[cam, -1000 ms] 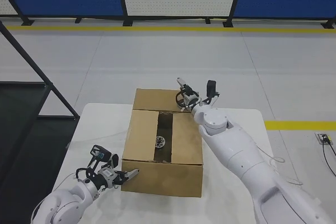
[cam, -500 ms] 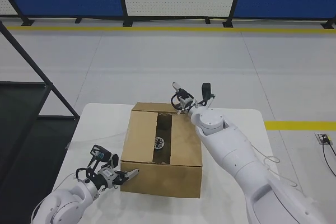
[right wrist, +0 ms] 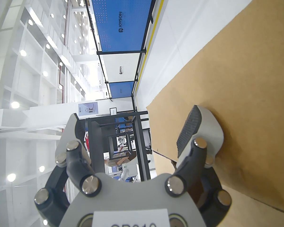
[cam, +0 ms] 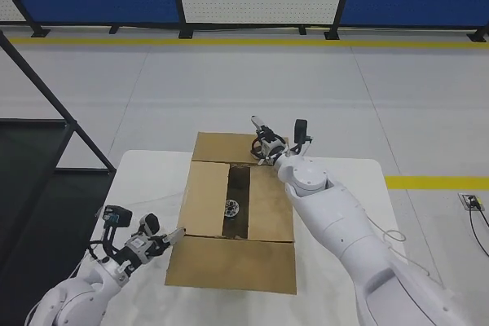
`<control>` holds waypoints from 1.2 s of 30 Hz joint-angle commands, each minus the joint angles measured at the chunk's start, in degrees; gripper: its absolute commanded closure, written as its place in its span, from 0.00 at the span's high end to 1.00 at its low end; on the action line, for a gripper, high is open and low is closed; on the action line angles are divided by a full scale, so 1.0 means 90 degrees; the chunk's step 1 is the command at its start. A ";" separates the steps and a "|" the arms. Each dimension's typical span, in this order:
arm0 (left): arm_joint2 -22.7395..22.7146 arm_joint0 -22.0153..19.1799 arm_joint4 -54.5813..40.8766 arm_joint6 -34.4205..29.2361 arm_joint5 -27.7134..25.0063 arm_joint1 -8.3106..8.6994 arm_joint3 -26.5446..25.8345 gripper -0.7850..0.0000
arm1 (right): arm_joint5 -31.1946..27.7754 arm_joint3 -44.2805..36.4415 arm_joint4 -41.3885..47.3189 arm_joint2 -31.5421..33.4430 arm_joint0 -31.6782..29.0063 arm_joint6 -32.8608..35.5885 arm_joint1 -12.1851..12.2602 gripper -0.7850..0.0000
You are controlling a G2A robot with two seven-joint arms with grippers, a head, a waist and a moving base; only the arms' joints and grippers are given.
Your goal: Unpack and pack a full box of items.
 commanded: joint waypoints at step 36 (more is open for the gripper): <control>0.0957 -0.0726 0.1282 0.0121 0.1155 -0.0079 0.0834 1.00 | 0.0434 0.0225 -0.0896 0.0631 0.0152 -0.0447 -0.0102 1.00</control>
